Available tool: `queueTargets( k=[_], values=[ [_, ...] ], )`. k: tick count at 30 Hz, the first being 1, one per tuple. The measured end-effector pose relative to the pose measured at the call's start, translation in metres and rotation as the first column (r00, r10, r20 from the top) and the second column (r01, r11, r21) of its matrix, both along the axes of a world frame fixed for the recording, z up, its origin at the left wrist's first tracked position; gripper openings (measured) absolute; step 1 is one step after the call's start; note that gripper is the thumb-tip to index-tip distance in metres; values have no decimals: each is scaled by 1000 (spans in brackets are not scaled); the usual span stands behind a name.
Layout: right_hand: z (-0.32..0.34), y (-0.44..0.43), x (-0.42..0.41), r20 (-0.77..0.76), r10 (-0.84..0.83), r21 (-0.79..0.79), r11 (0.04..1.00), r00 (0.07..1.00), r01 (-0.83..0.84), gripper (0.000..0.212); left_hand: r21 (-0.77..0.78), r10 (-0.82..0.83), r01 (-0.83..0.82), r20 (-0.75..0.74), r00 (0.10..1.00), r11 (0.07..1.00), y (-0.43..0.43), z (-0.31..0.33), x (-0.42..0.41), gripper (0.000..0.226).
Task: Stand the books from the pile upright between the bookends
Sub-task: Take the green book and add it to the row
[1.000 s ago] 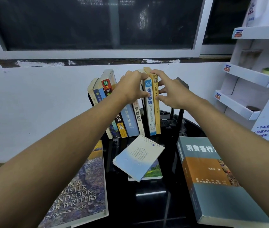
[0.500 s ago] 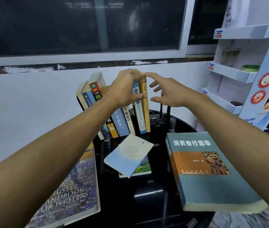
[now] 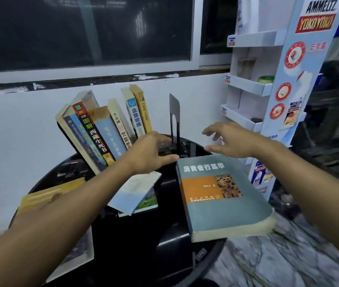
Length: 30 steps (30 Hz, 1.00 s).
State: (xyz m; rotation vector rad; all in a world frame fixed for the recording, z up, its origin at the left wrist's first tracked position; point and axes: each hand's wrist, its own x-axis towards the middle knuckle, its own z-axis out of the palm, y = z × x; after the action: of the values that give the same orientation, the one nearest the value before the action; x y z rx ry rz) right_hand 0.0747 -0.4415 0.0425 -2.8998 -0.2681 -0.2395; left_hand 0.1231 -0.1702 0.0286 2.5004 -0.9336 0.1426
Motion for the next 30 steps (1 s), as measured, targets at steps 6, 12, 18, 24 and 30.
queueTargets(
  k=[6,12,18,24,30],
  values=[
    [-24,-32,-31,-58,-95,-47,995,994,93,50,61,12,-4,-137,991,998,-21,-28,-13,61],
    [-44,-49,-55,-89,-153,-54,987,984,149,55,82,-11,30,-221,975,996,-27,-47,-17,48],
    [-64,-62,-59,-134,-183,42,981,974,190,54,84,-3,28,-287,958,996,-29,-63,-14,55],
    [-74,-59,-66,-174,-145,116,979,974,167,35,35,-40,52,-297,954,998,-32,-70,-22,50],
    [-79,-59,-72,-146,-149,170,970,978,173,37,55,-94,118,-319,943,992,-35,-66,-17,48]
  ],
)
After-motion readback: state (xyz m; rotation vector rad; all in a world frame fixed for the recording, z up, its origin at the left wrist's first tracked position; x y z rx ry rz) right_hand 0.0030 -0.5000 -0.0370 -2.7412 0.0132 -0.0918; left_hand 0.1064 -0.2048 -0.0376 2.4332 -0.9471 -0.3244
